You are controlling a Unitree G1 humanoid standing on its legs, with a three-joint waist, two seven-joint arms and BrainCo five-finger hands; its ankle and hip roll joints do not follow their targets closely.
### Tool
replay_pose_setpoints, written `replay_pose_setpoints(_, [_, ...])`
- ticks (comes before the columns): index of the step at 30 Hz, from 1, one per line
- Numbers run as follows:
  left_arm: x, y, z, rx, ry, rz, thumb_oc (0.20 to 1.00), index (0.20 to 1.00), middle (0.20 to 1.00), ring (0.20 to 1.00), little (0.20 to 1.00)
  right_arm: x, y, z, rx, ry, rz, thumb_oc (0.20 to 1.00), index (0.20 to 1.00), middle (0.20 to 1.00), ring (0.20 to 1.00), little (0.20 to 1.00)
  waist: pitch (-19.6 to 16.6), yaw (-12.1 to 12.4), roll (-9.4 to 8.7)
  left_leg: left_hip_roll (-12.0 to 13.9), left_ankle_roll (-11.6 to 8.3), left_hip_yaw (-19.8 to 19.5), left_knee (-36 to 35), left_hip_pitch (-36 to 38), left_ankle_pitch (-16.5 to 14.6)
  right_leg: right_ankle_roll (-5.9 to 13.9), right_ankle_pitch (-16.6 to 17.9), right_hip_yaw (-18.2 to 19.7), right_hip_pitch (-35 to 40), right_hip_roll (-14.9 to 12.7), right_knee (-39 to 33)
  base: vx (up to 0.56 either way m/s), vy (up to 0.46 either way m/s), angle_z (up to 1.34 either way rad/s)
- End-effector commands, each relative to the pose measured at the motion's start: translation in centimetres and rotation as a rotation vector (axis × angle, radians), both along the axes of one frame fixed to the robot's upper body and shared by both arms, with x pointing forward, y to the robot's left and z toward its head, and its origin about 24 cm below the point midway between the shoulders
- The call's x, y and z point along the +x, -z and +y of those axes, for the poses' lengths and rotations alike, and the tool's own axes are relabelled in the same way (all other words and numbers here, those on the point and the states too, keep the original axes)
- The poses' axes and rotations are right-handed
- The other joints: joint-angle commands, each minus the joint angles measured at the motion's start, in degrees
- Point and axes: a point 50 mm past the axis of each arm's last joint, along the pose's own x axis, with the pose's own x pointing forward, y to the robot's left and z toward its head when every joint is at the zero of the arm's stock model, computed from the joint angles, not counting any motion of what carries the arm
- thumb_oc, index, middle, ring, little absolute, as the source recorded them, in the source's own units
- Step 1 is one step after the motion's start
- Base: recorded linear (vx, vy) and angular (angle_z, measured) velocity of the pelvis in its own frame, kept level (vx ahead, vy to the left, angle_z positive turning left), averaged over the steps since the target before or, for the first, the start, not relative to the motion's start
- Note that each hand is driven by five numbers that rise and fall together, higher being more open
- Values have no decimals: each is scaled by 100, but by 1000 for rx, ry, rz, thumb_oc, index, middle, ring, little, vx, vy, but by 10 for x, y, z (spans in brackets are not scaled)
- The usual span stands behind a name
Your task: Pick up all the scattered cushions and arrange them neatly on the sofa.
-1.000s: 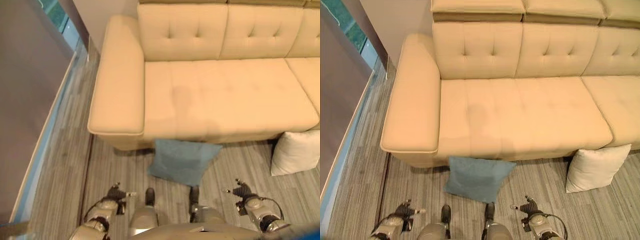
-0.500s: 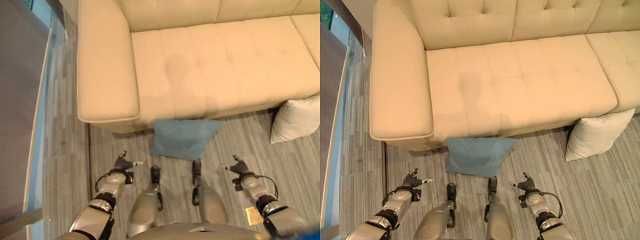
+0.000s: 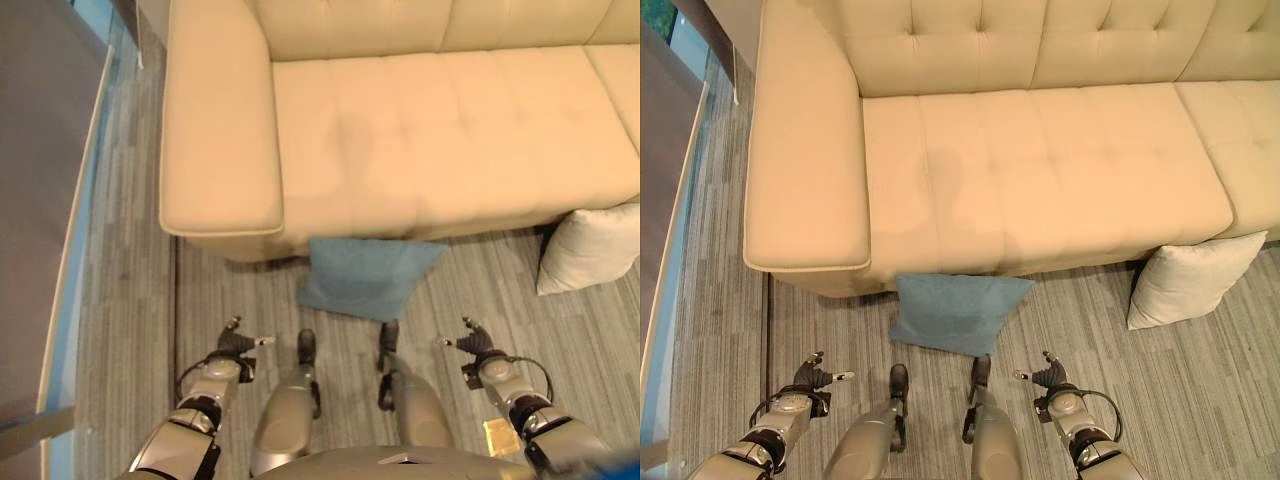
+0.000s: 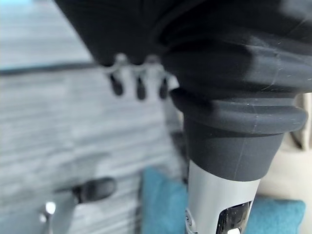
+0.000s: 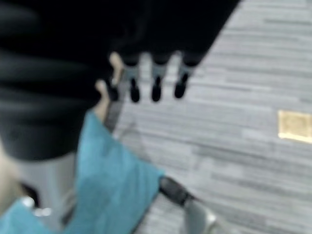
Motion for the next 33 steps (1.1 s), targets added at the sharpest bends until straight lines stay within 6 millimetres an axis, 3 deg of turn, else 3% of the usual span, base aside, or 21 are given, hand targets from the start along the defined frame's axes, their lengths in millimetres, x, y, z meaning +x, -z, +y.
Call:
replay_pose_setpoints(1, [16, -8, -10, -23, 6, -64, 1000, 1000, 1000, 1000, 1000, 13, -14, -12, -36, 9, -78, 1000, 1000, 1000, 1000, 1000, 128, 57, 92, -227, 0, -519, 513, -280, -132, 271, -433, 20, -69, -23, 759, -13, 49, 0])
replay_pose_setpoints(7, [17, -8, -14, -20, 29, -62, 1000, 1000, 1000, 1000, 1000, 16, -16, -13, -37, 8, -87, 1000, 1000, 1000, 1000, 1000, 91, -26, 51, -332, 67, -301, 376, -307, -133, 456, -72, 318, -217, -131, 558, -24, 117, -13])
replay_pose_setpoints(10, [17, -9, -11, -13, 35, -69, 1000, 1000, 1000, 1000, 1000, 14, -14, -9, -28, -4, -76, 1000, 1000, 1000, 1000, 1000, 77, 0, 64, -291, 109, -198, 297, -278, -79, 451, -259, 337, -245, -73, 834, -15, 81, -36])
replay_pose_setpoints(11, [18, -11, -9, -13, 36, -77, 1000, 1000, 1000, 1000, 1000, 9, -10, -8, -24, -5, -57, 1000, 1000, 1000, 1000, 1000, 33, 27, 103, -272, 105, -172, 236, -241, -57, 420, -480, 314, 16, -10, 947, -10, 16, -40])
replay_pose_setpoints(21, [14, -7, -6, -9, -8, -54, 1000, 1000, 1000, 1000, 1000, 13, -14, -11, -38, 8, -77, 1000, 1000, 1000, 1000, 1000, 145, 73, 128, -269, 33, -129, 181, -223, 60, 318, -351, 122, -22, -31, 649, -17, -11, -4])
replay_pose_setpoints(28, [28, -18, -8, -25, -28, -124, 1000, 1000, 1000, 1000, 1000, 25, -24, -13, -41, 17, -137, 1000, 1000, 1000, 1000, 1000, 246, 71, 93, -313, 53, -250, 331, -526, 87, 334, -199, 143, -328, -55, 661, -45, -17, 0])
replay_pose_setpoints(31, [26, -16, -8, -25, -25, -112, 1000, 1000, 1000, 1000, 1000, 28, -27, -12, -42, 6, -153, 1000, 1000, 1000, 1000, 1000, 206, 0, 85, -333, 75, -145, 244, -566, 126, 445, -60, 376, -480, -90, 634, -35, 97, -6])
replay_pose_setpoints(32, [27, -16, -8, -22, -13, -113, 1000, 1000, 1000, 1000, 1000, 28, -28, -12, -30, 6, -161, 1000, 1000, 1000, 1000, 1000, 195, -78, 121, -301, 102, -162, 161, -536, 194, 431, -246, 797, -493, 46, 957, -23, 24, -17])
replay_pose_setpoints(33, [27, -17, -8, -18, -6, -115, 1000, 1000, 1000, 1000, 1000, 27, -26, -12, -25, 9, -155, 1000, 1000, 1000, 1000, 1000, 179, -89, 125, -273, 107, -150, 175, -535, 197, 402, -380, 877, -419, 68, 1051, -43, 15, -21])
